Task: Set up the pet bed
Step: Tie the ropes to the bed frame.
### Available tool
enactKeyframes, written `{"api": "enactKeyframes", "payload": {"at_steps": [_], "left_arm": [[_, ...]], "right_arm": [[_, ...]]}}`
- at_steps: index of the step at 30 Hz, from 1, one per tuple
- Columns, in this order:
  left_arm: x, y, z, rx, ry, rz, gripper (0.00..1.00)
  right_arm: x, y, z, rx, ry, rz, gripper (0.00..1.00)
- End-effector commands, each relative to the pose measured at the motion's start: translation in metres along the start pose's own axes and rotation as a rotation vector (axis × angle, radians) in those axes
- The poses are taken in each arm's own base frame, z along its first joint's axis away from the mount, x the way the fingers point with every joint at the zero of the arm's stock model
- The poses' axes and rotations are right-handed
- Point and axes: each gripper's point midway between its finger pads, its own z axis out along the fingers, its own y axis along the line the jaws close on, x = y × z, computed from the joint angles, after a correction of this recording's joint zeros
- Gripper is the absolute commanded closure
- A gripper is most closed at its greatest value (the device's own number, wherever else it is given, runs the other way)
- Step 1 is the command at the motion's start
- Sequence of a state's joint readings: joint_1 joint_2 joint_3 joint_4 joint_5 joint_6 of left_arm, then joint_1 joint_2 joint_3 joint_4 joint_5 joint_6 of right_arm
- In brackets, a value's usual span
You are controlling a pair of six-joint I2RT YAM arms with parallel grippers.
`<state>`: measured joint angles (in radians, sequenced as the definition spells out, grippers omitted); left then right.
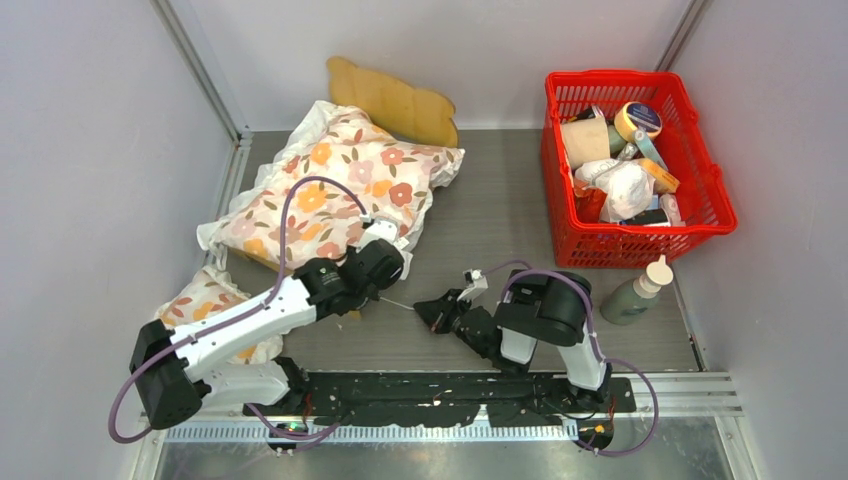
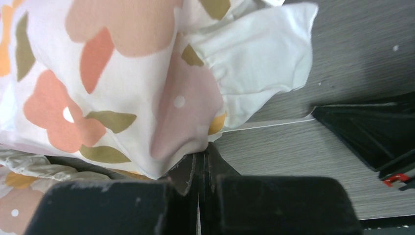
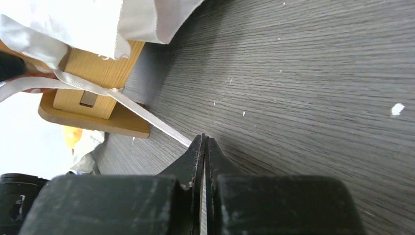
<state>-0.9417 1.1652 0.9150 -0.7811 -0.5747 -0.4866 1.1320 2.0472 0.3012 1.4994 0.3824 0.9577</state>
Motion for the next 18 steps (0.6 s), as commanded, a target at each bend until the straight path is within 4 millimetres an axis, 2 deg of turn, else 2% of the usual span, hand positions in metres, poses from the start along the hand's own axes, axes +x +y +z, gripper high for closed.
{"api": "enactKeyframes", "payload": {"at_steps": [1, 5, 9, 14, 18], "left_arm": [[-0.029, 0.003, -0.01, -0.002, -0.06, -0.022, 1.0], [-0.031, 0.001, -0.008, 0.0, -0.058, -0.022, 1.0], [-0.032, 0.001, -0.009, 0.002, -0.055, -0.002, 1.0], [-0.031, -0.015, -0.023, 0.153, -0.067, 0.034, 0.99], [-0.011, -0.023, -0.036, 0.223, -0.093, 0.053, 0.81]], "right_arm": [[0.018, -0.019, -0.016, 0.003, 0.031, -0.151, 0.94], [0.036, 0.005, -0.015, -0.058, 0.063, -0.217, 0.94], [0.039, 0.011, -0.017, -0.075, 0.069, -0.234, 0.94], [0.039, 0.015, -0.016, -0.095, 0.067, -0.233, 0.94], [0.039, 0.019, -0.015, -0.108, 0.065, -0.232, 0.94]]}}
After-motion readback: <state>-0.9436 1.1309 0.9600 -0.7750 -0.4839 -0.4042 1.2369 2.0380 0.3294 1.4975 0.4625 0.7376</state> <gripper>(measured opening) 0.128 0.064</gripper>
